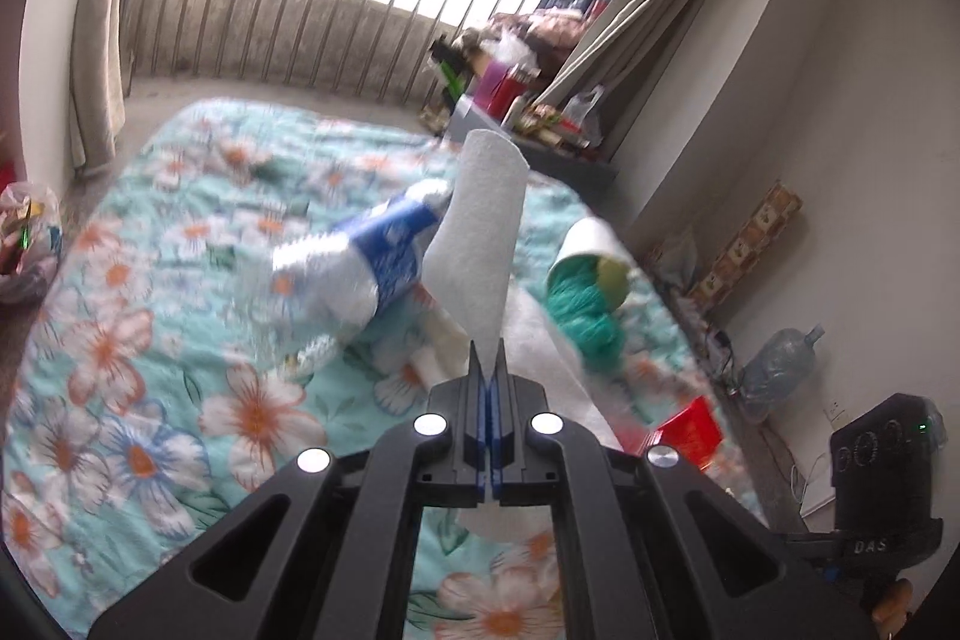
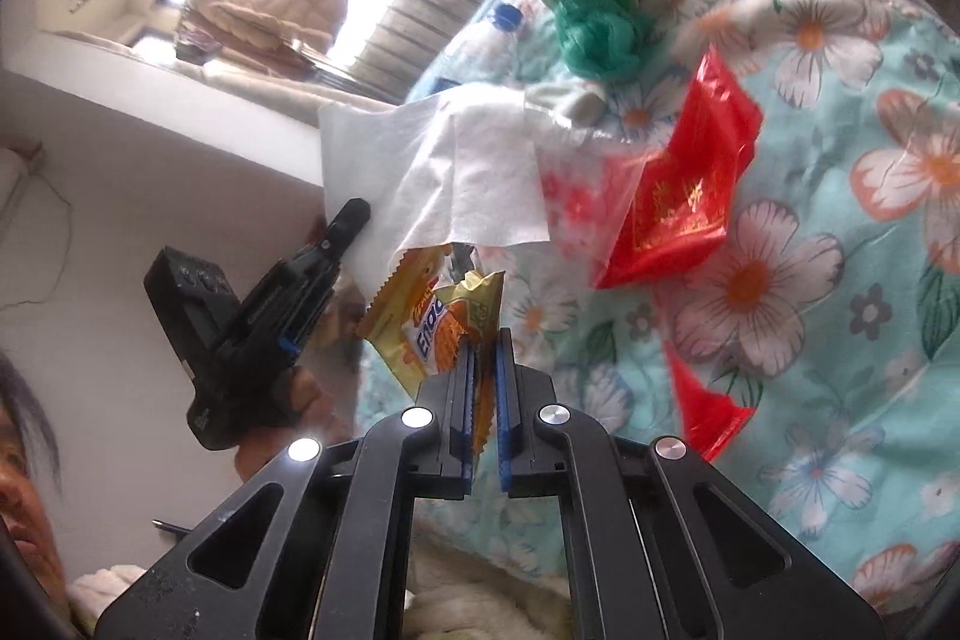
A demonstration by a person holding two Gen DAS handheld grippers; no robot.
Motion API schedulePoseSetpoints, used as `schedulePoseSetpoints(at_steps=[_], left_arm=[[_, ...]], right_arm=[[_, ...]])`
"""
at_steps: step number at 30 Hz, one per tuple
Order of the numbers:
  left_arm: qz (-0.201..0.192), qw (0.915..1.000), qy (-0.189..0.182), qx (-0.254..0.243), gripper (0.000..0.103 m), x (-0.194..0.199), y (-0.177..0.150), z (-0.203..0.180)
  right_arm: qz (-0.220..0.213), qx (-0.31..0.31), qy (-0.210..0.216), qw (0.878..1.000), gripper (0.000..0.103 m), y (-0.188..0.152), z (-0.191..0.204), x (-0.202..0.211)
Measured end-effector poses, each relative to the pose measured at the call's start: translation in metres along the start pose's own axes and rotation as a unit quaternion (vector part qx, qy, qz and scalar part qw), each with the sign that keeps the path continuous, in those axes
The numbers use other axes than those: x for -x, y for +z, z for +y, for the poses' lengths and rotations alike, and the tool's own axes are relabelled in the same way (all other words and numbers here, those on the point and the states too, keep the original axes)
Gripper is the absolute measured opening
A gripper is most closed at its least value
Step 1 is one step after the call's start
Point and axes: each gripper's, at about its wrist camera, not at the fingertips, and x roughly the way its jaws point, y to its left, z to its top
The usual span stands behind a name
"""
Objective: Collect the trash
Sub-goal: 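Carry the tissue and snack packet to the blue basket and open both tools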
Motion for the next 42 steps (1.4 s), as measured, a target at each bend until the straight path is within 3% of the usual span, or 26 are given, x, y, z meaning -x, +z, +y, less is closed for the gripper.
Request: schedulePoseSetpoints(at_steps=[6,11,17,21,25,28,34,37,42], left_arm=[[-0.049,0.9986,-0.009,-0.019,0.000,0.038,0.025,-0.023],[-0.058,0.9973,-0.025,-0.039,0.000,0.053,0.043,-0.051],[-0.022,0.9921,-0.093,-0.081,0.000,0.038,0.048,-0.117],[0.030,0.9824,-0.150,-0.107,0.000,0.005,0.043,-0.172],[0.113,0.9592,-0.216,-0.144,0.000,-0.046,0.025,-0.243],[0.166,0.9401,-0.243,-0.172,0.000,-0.087,0.003,-0.301],[0.235,0.8978,-0.264,-0.263,0.000,-0.158,-0.059,-0.415],[0.259,0.8808,-0.260,-0.299,0.000,-0.189,-0.089,-0.458],[0.300,0.8574,-0.239,-0.343,0.000,-0.255,-0.139,-0.515]], right_arm=[[-0.052,-0.027,0.055,0.997,0.004,0.004,-0.010,0.037],[-0.114,-0.030,0.052,0.992,0.004,0.005,-0.021,0.081],[-0.212,-0.061,0.043,0.974,0.004,0.000,-0.056,0.154],[-0.295,-0.090,0.002,0.951,0.004,-0.017,-0.089,0.214],[-0.362,-0.138,-0.051,0.921,0.004,-0.038,-0.127,0.267],[-0.398,-0.178,-0.085,0.896,0.004,-0.052,-0.156,0.295],[-0.441,-0.258,-0.181,0.840,0.004,-0.080,-0.215,0.334],[-0.446,-0.290,-0.238,0.813,0.004,-0.085,-0.246,0.340],[-0.434,-0.336,-0.249,0.798,0.004,-0.073,-0.300,0.320]])
